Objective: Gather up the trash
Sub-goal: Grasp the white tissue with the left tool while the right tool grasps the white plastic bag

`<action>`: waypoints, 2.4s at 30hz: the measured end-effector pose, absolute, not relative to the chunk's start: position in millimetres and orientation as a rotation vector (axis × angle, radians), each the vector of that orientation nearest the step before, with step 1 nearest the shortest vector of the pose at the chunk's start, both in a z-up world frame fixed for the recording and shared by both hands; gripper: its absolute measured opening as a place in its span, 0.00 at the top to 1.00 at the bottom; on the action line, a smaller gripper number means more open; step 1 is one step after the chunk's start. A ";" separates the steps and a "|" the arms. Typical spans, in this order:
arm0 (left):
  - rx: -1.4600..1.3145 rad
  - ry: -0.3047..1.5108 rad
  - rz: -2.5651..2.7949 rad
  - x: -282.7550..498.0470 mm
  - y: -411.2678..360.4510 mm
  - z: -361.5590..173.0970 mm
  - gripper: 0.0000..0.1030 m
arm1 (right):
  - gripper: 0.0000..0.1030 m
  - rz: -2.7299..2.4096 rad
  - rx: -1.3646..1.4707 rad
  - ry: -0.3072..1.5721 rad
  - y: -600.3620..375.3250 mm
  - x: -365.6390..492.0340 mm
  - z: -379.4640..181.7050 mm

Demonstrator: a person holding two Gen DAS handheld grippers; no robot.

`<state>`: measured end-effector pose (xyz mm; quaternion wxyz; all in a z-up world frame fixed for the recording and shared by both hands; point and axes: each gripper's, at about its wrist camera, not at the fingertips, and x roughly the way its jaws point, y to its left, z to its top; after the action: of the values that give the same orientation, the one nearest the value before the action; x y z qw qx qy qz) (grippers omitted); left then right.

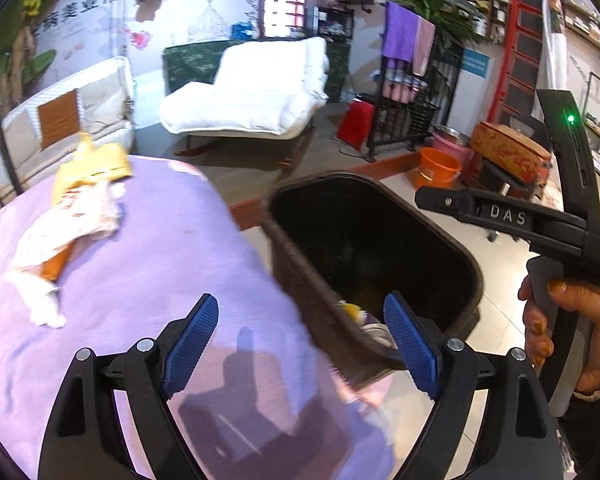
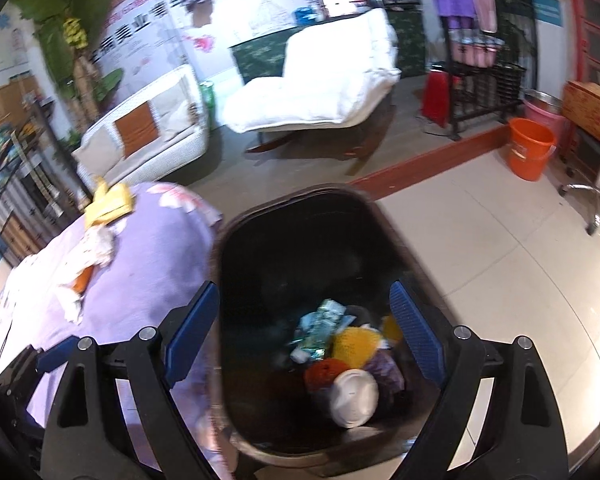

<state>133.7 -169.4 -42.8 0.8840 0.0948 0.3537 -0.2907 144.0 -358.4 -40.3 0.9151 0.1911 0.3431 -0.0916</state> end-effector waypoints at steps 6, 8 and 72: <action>0.147 0.749 -0.501 143.3 -124.7 -41.0 0.17 | 0.16 -0.058 0.342 0.714 -314.1 166.8 -34.0; 0.137 0.748 -0.458 146.7 -109.8 -40.5 0.17 | 0.16 -0.015 0.326 0.716 -300.2 173.7 -31.4; -0.122 0.798 -0.170 196.9 27.5 -25.6 0.76 | 0.71 0.353 0.313 0.759 -158.9 287.2 -18.1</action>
<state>196.9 27.5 -25.6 0.9161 -0.0592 0.3879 -0.0825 287.2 -158.9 -18.1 0.9019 0.1516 0.3668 0.1707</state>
